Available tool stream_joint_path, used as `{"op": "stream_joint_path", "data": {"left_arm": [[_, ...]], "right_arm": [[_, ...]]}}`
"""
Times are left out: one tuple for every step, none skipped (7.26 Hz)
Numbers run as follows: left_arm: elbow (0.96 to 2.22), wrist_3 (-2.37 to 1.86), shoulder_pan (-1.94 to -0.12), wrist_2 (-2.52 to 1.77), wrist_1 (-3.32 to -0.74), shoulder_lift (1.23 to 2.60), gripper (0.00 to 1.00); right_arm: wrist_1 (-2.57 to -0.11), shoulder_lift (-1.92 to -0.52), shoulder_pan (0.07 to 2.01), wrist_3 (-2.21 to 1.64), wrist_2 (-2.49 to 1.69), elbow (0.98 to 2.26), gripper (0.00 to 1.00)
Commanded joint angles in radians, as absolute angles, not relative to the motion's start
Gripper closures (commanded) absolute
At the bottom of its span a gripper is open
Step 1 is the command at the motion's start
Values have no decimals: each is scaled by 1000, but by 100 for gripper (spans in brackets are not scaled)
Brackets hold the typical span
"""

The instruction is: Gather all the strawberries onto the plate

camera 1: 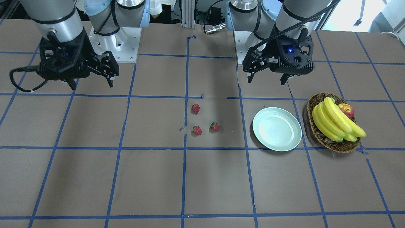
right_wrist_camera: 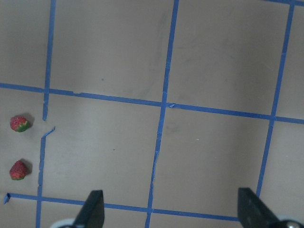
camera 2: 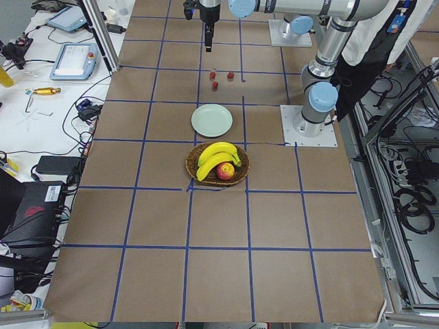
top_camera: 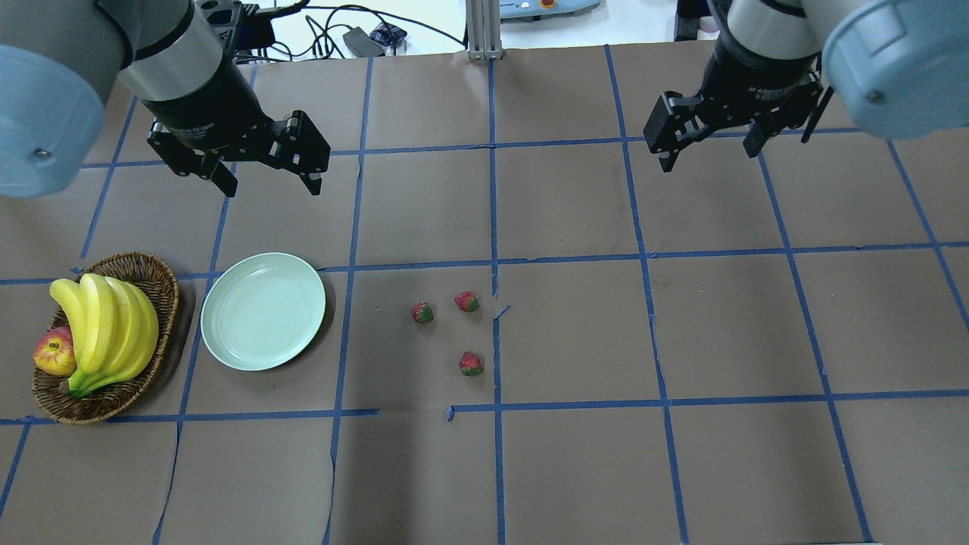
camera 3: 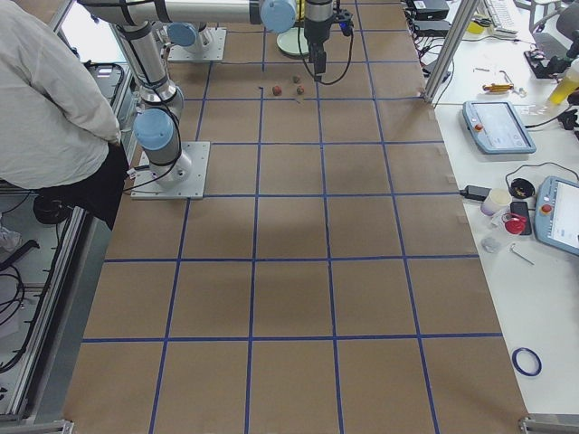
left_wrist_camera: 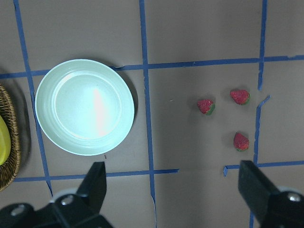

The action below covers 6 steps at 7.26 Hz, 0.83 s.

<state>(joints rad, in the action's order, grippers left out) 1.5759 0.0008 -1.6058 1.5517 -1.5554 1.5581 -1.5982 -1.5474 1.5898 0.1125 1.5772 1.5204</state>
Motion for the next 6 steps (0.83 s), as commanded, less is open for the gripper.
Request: {"op": "stream_joint_path", "data": {"left_arm": [[1575,-2,-1606,1551,-1557,1562,0],[1578,-2,-1606,1552,-1557,1563,0],[1578,-2,-1606,1552,-1557,1565,0],[1583,-2,-1606,1551,-1557,1566,0],[1588,-2,-1606,1551,-1557,1568,0],[1594,-12,-1608,1545,-1551,1592,0]], "right_arm": [[-1592,-1543,1589,107,1552,1480,0],[-1651,-1542,1591,68,1551,1485,0],[-1657,-1542,1589,11,1557,1488,0],[-1654,-1543,1591,12,1569,1500,0],[-1655,-1545,1591,14,1569,1511,0],[-1655,-1543,1591,15,1569,1517,0]]}}
